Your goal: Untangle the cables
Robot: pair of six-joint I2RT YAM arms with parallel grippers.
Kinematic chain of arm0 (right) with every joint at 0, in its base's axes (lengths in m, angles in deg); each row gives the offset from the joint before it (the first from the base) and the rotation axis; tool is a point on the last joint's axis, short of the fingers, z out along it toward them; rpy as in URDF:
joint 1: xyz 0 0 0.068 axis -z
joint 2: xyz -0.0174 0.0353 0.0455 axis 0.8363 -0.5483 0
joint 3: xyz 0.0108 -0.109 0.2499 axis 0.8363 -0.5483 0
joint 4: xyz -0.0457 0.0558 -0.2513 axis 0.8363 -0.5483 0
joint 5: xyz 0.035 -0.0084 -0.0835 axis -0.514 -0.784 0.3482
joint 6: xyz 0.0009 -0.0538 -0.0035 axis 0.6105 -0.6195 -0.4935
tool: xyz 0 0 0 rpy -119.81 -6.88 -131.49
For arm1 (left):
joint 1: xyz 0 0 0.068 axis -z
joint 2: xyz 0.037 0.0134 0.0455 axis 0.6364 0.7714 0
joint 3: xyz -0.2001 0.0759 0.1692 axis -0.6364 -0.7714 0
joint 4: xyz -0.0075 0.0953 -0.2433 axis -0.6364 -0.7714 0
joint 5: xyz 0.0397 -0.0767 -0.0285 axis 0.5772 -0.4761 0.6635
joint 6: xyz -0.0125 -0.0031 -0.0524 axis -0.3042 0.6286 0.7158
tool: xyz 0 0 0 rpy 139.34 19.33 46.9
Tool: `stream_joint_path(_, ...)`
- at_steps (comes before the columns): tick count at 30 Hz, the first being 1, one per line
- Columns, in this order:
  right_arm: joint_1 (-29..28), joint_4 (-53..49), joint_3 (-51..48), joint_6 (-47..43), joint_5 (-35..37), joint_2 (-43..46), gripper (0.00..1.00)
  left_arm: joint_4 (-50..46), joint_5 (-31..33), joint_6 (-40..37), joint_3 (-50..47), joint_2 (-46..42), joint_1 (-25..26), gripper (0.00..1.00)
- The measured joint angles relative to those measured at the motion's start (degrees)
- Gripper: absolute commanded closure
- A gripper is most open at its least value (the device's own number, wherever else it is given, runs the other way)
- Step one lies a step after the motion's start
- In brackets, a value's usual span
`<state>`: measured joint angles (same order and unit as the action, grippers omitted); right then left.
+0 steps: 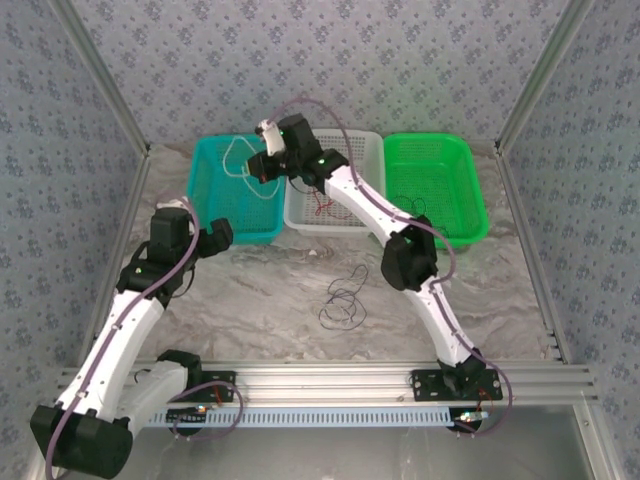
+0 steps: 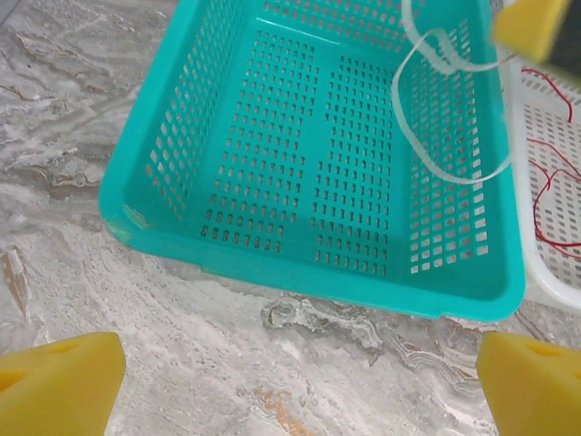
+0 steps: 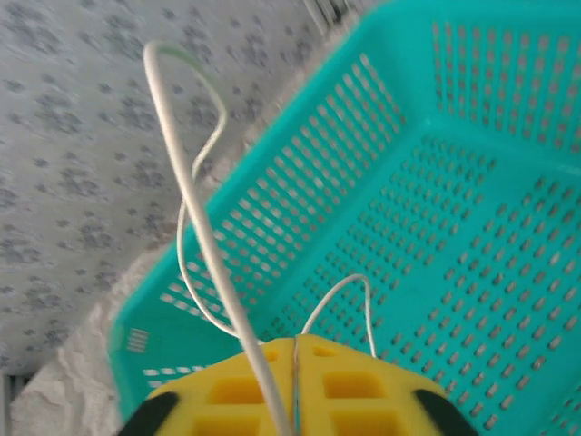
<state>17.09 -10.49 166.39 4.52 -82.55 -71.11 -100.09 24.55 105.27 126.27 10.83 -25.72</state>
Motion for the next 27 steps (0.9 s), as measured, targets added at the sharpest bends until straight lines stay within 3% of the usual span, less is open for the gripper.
stream_joint_path(3, 0.0, -0.2, -0.1, 2.1, -0.6, -3.1, 0.28, 0.1, -0.3, 0.2, -0.5, 0.2, 1.0, 0.01)
stream_joint_path(5, -0.1, -0.9, 0.0, 2.6, -0.9, -3.6, 0.2, 0.2, -0.4, 0.2, -0.5, 0.4, 1.4, 0.01)
stream_joint_path(13, -0.5, -6.4, 0.7, 0.5, 1.0, -0.4, 0.18, 0.2, -0.4, 0.5, -0.5, 0.7, 1.7, 0.0)
stream_joint_path(20, -2.3, -8.3, 0.0, -2.9, 0.9, 6.3, 0.23, 0.2, -0.3, 0.7, -0.5, 1.2, 2.4, 0.0)
stream_joint_path(23, -4.3, -8.6, -7.9, -5.9, 1.5, 14.3, 0.27, 0.3, -0.3, 0.6, -0.5, 1.1, 2.6, 0.0)
stream_joint_path(27, -6.6, -5.5, -31.9, -9.2, 5.3, 32.7, 0.32, 3.1, -1.2, 0.3, -2.8, -0.7, 4.2, 0.0)
